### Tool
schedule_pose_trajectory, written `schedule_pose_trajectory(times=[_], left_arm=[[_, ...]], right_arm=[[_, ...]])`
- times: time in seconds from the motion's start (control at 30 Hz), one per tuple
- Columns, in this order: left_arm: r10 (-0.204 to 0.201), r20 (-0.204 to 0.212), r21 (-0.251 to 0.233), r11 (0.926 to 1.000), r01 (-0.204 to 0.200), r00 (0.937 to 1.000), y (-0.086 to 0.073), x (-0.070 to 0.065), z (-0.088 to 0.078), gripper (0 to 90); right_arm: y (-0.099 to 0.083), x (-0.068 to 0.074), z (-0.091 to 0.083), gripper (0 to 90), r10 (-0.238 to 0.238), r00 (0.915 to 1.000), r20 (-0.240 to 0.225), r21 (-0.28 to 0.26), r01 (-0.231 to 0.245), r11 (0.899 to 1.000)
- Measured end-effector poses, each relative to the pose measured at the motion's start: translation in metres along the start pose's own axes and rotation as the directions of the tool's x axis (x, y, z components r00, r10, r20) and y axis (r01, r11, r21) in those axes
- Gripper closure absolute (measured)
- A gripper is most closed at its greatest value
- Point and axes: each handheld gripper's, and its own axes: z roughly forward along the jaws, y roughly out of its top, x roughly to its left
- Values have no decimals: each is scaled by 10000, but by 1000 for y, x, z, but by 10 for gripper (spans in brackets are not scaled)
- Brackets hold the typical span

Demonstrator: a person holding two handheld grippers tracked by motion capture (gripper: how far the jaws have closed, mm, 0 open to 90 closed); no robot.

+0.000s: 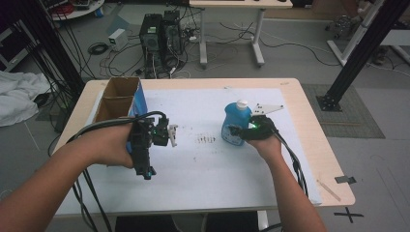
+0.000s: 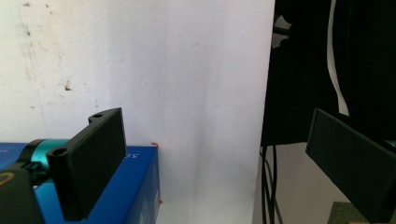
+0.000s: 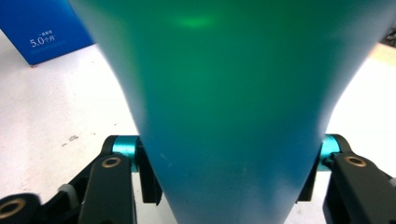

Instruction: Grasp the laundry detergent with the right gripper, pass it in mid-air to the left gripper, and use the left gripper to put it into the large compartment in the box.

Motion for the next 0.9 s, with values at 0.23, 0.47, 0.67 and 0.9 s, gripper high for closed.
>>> schedule_pose_trajectory(times=[0.23,0.47,0.67,0.9], left_arm=[[-57,-91,-49,10000,57,9999,0,1,0,52],[-29,-141,-50,10000,28,9999,1,1,-3,52],[15,-203,-150,9999,-18,9998,5,3,-10,52],[65,-311,-189,9998,-71,9995,11,8,-21,51]], right_arm=[[2,3,-1,461,-307,9991,300,42,306,9995],[9,8,-13,468,-513,9987,80,-321,515,9982],[16,16,-25,469,-938,9952,-267,-313,930,9952],[28,40,-32,471,-1609,9785,-1292,-10,1622,9868]])
